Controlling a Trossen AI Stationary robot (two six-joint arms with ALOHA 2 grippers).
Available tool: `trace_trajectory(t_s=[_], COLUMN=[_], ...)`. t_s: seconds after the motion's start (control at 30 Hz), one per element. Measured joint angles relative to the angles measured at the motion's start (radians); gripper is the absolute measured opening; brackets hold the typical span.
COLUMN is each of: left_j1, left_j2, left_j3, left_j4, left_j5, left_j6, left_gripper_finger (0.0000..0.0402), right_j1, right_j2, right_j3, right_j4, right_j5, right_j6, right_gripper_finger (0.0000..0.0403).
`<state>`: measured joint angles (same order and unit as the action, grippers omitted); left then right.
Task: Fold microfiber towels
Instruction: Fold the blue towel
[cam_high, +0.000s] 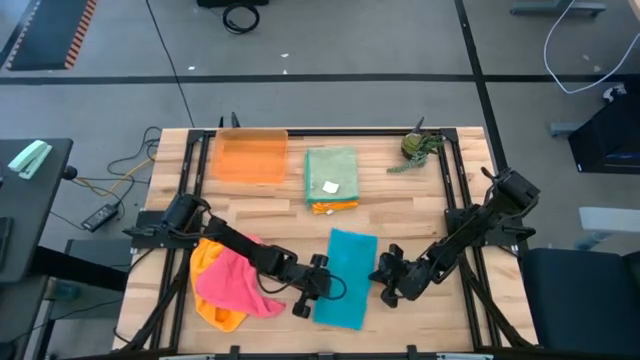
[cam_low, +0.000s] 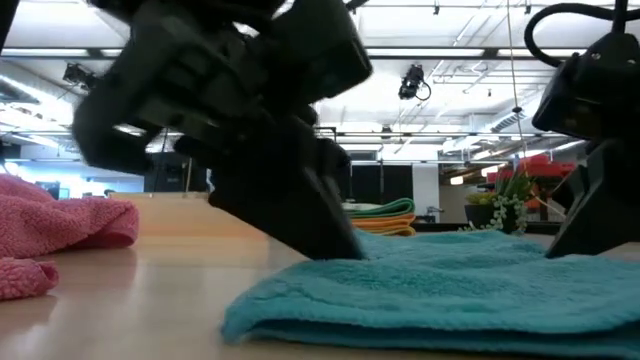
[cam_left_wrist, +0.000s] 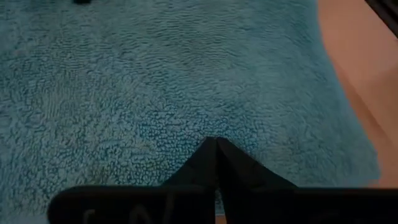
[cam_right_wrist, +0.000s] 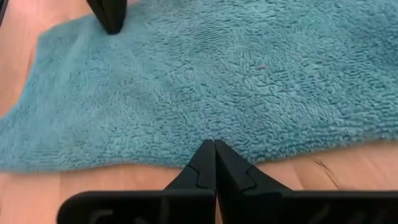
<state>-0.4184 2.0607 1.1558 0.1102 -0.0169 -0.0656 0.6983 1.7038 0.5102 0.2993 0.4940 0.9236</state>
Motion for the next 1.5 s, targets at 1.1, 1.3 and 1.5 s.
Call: trace_trajectory(t_s=[1.1, 1.3, 1.5], left_j1=[0.156, 0.144, 0.152], left_j2=[0.009, 0.003, -0.022], left_j3=[0.018, 0.017, 0.015], left_j4=[-0.062, -0.088, -0.124], left_j5=[-0.001, -0.024, -0.04], left_j6=[0.036, -0.029, 0.007], left_gripper_finger=[0.0007, 0.0024, 0.0009], right_j1=[0.17, 0.192, 0.213], right_j2=[0.151, 0.159, 0.159], right_j3=[0.198, 0.198, 0.198], right_j4=[0.064, 0.043, 0.03], right_j5=[0.143, 0.144, 0.14], right_j6=[-0.106, -0.056, -0.031], right_gripper_finger=[0.0001, 0.0001, 0.0001])
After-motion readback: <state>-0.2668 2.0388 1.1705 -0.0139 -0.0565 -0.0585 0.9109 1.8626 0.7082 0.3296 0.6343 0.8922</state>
